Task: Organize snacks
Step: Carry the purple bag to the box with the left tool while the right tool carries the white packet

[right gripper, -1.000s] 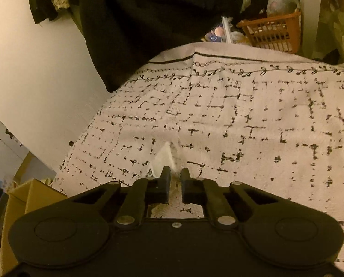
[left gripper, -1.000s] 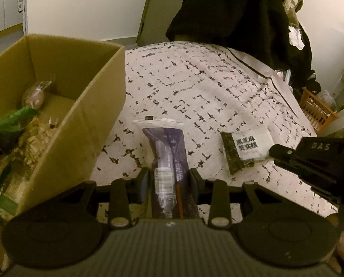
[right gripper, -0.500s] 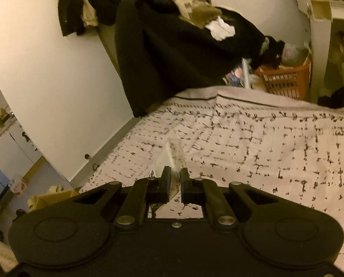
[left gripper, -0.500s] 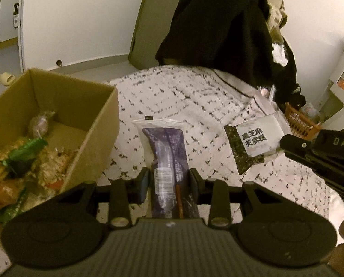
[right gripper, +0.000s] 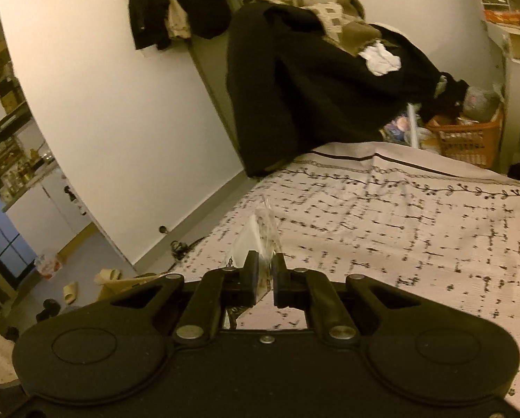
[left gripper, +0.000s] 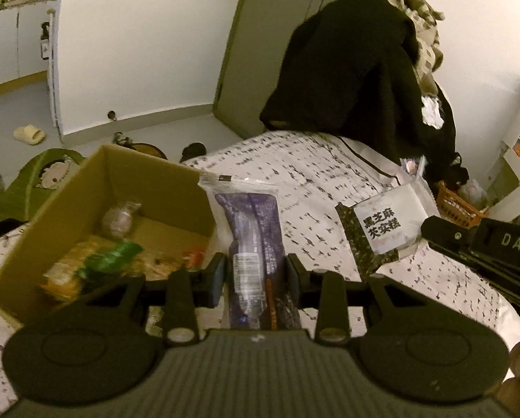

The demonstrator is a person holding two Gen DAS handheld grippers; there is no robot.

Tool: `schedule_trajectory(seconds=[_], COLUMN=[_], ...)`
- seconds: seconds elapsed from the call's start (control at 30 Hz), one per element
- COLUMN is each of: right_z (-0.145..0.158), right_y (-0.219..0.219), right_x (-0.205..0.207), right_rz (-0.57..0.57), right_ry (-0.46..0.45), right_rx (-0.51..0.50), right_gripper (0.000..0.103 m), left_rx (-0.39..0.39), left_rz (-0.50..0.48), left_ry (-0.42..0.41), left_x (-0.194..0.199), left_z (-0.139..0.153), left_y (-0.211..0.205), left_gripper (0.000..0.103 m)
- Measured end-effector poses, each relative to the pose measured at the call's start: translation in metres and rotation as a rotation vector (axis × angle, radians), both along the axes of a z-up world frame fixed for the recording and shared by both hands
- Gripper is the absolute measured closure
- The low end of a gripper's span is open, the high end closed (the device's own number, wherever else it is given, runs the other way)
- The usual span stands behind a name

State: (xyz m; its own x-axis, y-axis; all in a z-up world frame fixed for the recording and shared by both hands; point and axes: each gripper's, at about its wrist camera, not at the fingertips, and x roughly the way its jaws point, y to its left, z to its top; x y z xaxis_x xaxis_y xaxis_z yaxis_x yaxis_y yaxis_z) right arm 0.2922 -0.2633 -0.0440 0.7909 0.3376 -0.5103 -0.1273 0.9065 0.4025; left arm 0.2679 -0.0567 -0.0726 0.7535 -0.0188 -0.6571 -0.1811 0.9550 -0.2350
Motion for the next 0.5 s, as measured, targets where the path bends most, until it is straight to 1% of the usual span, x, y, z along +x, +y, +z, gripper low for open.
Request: schedule_trajectory(seconds=[0.1, 0.2, 0.33, 0.5], right_z=[0.003, 0.006, 0.007, 0.006], right_y=[0.007, 0.014, 0.021, 0.032], right_x=[-0.002, -0.005, -0.005, -0.006], right_rz=[0.017, 0.025, 0.029, 0.041], right_ry=[-0.009, -0.016, -0.020, -0.013], right_rx=[0.005, 0.005, 0.011, 0.005], right_gripper=[0.095, 0.095, 0.095, 0.095], left_rx=[-0.026, 0.009, 0.045, 0.070], left_rz=[0.015, 0.018, 0.022, 0.054], left_ry=[0.015, 0.005, 0.013, 0.025], left_x=[-0.003, -0.005, -0.004, -0.003], left_z=[0.004, 0.010, 0.012, 0.011], left_y=[0.011, 0.018, 0.028, 0.047], left_gripper=[0.068, 0.068, 0.068, 0.068])
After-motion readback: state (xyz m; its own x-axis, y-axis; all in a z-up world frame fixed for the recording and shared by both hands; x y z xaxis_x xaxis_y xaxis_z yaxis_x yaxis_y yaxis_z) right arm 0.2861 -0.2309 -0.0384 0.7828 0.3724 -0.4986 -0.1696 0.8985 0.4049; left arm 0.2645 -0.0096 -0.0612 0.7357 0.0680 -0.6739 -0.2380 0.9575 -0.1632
